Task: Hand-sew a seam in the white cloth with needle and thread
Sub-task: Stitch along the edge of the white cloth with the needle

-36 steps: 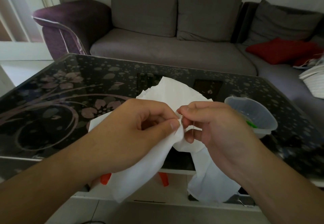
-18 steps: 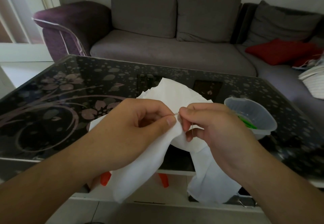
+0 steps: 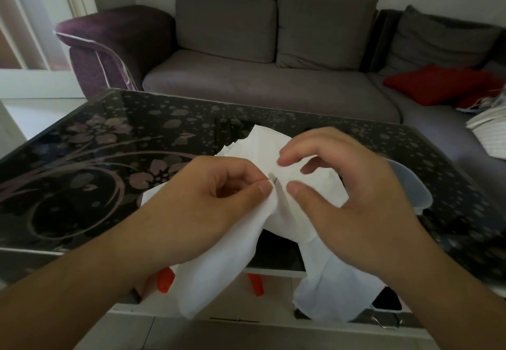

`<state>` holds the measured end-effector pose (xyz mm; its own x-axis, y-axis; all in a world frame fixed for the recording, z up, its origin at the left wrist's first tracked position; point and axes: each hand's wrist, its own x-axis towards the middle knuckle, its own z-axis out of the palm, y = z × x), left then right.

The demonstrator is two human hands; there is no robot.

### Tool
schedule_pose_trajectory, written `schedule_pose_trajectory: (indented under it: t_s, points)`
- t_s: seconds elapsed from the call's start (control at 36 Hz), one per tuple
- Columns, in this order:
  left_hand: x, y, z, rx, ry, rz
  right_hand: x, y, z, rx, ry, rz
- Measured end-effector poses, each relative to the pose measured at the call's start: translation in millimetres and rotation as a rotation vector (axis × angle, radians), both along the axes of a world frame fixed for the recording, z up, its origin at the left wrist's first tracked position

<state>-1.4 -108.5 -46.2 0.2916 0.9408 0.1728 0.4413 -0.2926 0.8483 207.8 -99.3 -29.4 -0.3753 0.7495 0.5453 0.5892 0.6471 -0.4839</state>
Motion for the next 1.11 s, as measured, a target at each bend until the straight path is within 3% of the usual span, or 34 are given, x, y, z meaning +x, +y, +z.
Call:
schedule_pose_trajectory:
  t_s: [0.14,0.42,0.69,0.92,1.11]
  points:
    - [-4.0,0.0,0.6,0.033,-0.036,-0.031,-8.3,0.4,-3.9,0.014,-0.03,0.129]
    - [-2.5,-0.6,-1.4,-0.004,-0.026,-0.035,-20.6,-4.2,-9.4,-0.035,0.266,0.109]
    - [-0.2,2.5,-3.7,-0.086,0.067,0.053,-15.2,-6.6,2.7,-0.235,0.603,0.023]
    - [-3.5,3.8,-4.6,-0.105,0.075,0.082,-9.3,-2.9,9.2,-0.588,0.942,0.167]
    - [-1.6,4.0,-6.2,-0.112,0.057,0.093,-8.0,-2.3,12.0,-0.713,0.905,0.143]
